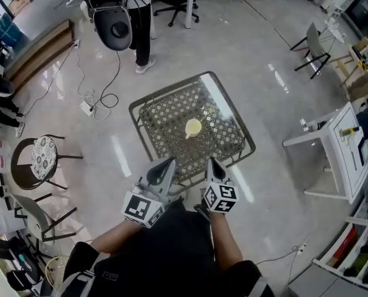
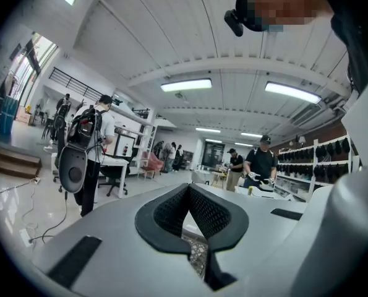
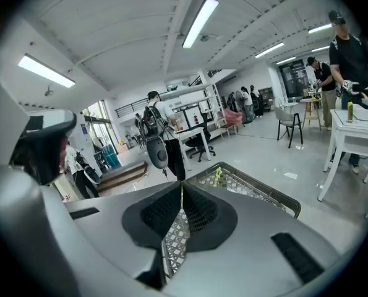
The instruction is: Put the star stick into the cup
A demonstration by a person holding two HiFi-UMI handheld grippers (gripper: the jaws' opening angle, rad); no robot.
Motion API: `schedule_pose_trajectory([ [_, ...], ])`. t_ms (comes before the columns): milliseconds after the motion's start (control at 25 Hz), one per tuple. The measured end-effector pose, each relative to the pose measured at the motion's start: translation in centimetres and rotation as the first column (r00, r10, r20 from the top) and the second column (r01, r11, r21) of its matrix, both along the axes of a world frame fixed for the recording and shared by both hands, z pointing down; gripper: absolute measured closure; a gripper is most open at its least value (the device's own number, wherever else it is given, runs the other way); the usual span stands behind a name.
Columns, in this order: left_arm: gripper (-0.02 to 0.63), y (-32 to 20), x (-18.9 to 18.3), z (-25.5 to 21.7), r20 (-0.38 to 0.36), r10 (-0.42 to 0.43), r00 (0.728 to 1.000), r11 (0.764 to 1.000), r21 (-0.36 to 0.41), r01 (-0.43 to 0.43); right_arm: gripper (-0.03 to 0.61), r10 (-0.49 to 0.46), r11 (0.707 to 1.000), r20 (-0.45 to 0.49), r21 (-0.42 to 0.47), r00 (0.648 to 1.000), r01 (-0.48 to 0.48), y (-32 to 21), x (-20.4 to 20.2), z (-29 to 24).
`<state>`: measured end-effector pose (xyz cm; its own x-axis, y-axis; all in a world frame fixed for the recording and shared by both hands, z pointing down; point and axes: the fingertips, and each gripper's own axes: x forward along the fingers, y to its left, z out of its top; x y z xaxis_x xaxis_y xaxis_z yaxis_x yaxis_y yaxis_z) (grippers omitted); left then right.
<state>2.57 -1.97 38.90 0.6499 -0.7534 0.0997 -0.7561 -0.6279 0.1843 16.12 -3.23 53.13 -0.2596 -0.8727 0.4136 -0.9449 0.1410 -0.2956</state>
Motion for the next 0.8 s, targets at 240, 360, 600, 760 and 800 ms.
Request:
schedule_pose_trajectory([
  [240, 0.598, 0.1, -2.1, -0.6, -0.01, 0.019, 1.0, 1.0, 0.003, -0.019, 0.561, 0.026, 0.996, -0.004, 0.091, 1.0, -0.025, 3.3, -2.6, -5.1],
  [360, 0.598, 0.6, -3.0, -0.6, -0.012, 0.023, 1.0, 1.0, 0.004, -0.023, 0.563, 0.03, 0.991, -0.003, 0.132, 1.0, -0.029, 4.9, -4.0, -7.4],
  [600, 0.598, 1.6, -3.8, -0.2, -0.031, 0.043, 0.999, 0.999, 0.005, -0.042, 0.565, 0.019, 0.979, -0.02, 0.202, 1.0, -0.015, 7.4, -7.0, -10.8],
  [760, 0.598, 2.2, -4.0, 0.1, -0.037, 0.062, 0.997, 0.998, 0.0, -0.062, 0.565, 0.029, 0.977, -0.03, 0.213, 0.999, -0.022, 8.2, -8.1, -11.2],
  [800, 0.598, 2.3, -4.1, 0.2, -0.036, 0.069, 0.997, 0.998, 0.001, -0.069, 0.565, 0.032, 0.977, -0.033, 0.213, 0.999, -0.024, 8.2, -8.3, -11.2],
])
